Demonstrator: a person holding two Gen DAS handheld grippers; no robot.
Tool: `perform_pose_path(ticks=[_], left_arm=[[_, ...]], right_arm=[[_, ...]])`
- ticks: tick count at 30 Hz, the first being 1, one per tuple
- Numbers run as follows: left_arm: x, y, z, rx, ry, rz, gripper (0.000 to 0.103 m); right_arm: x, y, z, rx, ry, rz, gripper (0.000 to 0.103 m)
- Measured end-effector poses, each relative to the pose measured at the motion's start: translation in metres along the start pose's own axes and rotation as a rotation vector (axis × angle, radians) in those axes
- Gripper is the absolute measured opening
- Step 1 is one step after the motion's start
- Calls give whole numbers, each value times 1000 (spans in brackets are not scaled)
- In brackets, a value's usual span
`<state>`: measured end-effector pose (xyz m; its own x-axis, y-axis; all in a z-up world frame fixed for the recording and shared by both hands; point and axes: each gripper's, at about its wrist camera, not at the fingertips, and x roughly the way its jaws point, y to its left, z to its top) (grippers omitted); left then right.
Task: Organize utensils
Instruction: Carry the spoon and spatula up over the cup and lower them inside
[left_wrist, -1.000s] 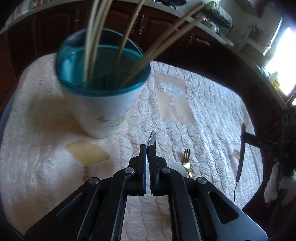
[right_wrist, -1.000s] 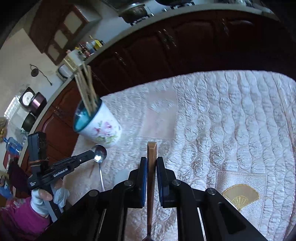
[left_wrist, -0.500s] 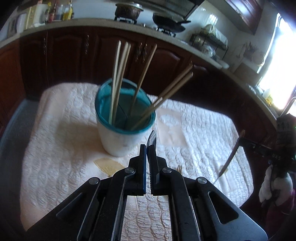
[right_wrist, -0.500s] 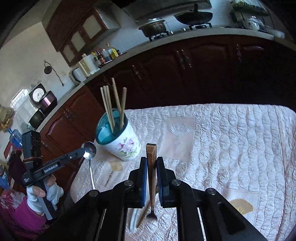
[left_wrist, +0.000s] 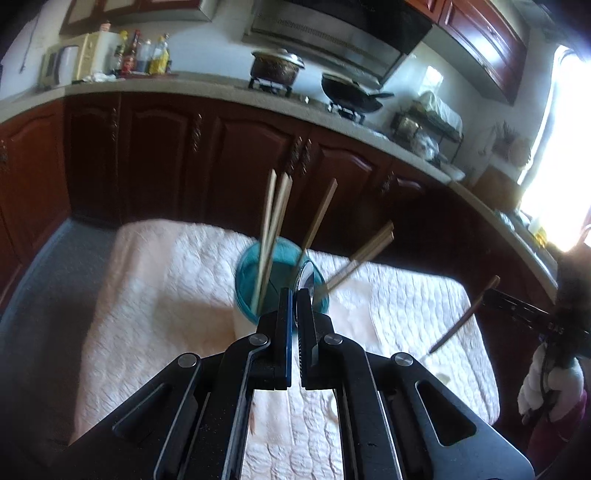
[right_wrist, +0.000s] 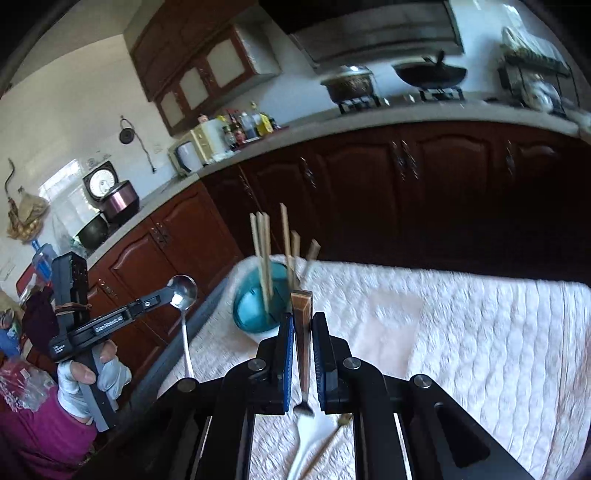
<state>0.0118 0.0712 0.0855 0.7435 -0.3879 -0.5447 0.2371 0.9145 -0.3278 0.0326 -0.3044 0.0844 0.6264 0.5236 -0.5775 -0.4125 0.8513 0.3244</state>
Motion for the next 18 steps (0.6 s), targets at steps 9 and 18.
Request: perform_pose_path(ticks=[9, 18], left_arm=[[8, 4, 42, 39, -109, 103, 1], [40, 7, 64, 101, -198, 227, 1]], right_arm=[[7, 40, 52, -85, -54, 34, 9], [51, 68, 95, -131, -61, 53, 9]])
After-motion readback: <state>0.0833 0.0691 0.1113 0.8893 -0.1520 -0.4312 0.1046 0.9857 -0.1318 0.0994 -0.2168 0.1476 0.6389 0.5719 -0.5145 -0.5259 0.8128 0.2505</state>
